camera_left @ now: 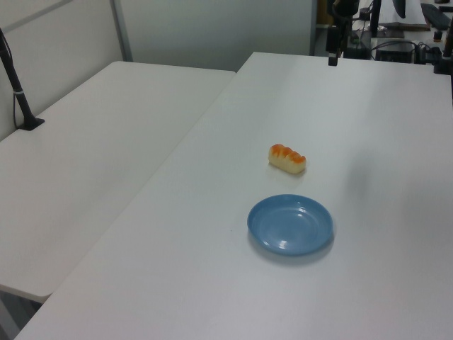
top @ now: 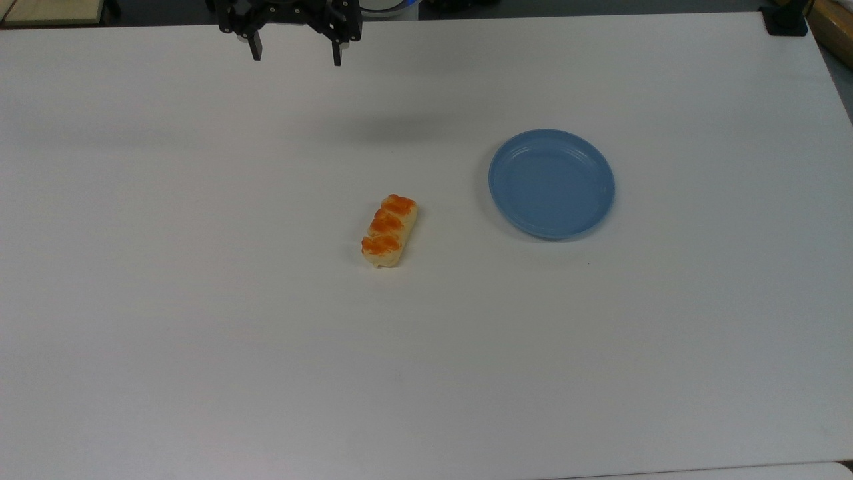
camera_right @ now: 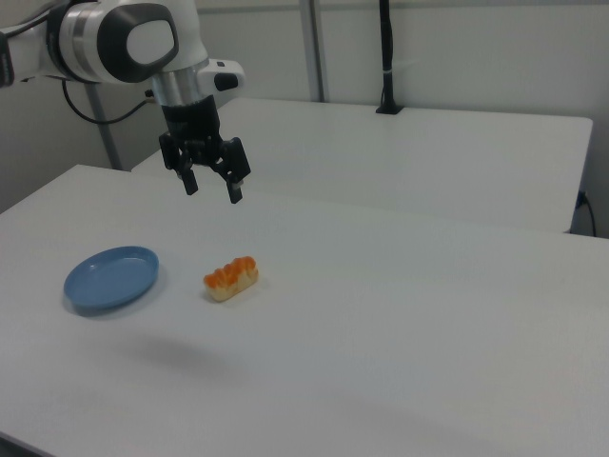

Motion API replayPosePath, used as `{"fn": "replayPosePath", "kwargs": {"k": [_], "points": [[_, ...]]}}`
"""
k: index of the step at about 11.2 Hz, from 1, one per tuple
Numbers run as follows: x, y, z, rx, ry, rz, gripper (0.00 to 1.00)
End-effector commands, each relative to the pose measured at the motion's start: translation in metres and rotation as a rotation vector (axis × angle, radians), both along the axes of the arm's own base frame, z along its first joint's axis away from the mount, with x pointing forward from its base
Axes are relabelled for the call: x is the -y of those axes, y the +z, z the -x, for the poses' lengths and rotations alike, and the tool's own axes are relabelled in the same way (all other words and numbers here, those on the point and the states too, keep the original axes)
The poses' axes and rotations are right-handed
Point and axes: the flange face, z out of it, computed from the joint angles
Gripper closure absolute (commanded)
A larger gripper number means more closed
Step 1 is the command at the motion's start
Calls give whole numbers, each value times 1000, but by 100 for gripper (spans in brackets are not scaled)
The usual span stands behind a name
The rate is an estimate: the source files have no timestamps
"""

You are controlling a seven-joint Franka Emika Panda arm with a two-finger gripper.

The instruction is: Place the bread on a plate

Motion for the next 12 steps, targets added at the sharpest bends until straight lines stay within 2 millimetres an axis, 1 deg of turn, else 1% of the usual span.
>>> {"fn": "replayPosePath", "kwargs": {"k": [1,6,8,12], "points": [[-3,1,9,-15,9,-25,0],[-2,0,6,-12,6,-25,0],[1,4,7,-7,1,-27,0],[-2,1,6,-11,0,-36,0]]}}
